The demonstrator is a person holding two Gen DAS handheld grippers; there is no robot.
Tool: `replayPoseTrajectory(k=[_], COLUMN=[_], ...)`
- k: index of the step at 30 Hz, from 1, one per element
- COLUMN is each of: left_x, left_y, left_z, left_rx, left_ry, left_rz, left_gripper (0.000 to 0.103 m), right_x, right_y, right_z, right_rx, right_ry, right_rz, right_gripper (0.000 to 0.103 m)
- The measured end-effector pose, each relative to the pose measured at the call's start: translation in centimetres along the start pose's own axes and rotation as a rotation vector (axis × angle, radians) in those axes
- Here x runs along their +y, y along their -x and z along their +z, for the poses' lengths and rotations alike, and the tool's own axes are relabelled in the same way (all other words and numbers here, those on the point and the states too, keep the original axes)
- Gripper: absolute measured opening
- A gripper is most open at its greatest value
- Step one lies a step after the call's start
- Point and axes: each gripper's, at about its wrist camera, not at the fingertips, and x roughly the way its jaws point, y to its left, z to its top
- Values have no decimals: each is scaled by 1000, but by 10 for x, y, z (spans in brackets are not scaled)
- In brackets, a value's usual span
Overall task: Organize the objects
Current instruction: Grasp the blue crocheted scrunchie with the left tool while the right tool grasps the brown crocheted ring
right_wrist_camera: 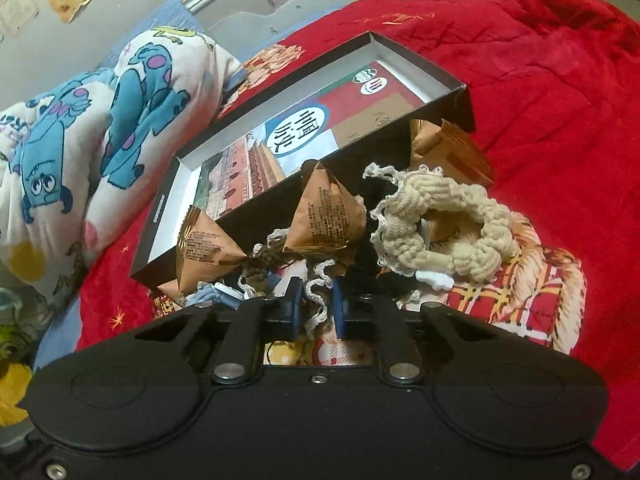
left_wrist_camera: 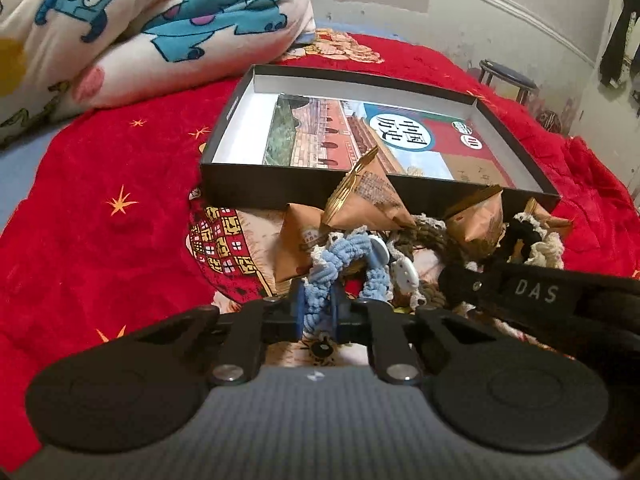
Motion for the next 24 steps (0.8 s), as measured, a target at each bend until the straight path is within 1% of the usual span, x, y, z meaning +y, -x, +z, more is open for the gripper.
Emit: replayPoseTrajectory(k=[6,10,16,19,24], left_x=[-3,-2,-7,-8,-1], left_y=[13,17,23,24,25], left_z=[2,1,-3,-4,-4], left_rx=[-28,-15,-1,9,24], left_ry=[-2,12,-30,-35,-1], left_rz=[-2,-17,0,8,2], left_gripper=[15,14,14,14,14], right_x=[1,0,2,3,6], right_y=[7,17,32,37,43], right_z=[-2,-3,-3,-5,-9], right_rx=[-8,-24,-47,-45,-43], right_ry=[-6,-21,-39,-41,-37], right_rz=[27,52,102,121,136], right_gripper=[11,10,10,10,10])
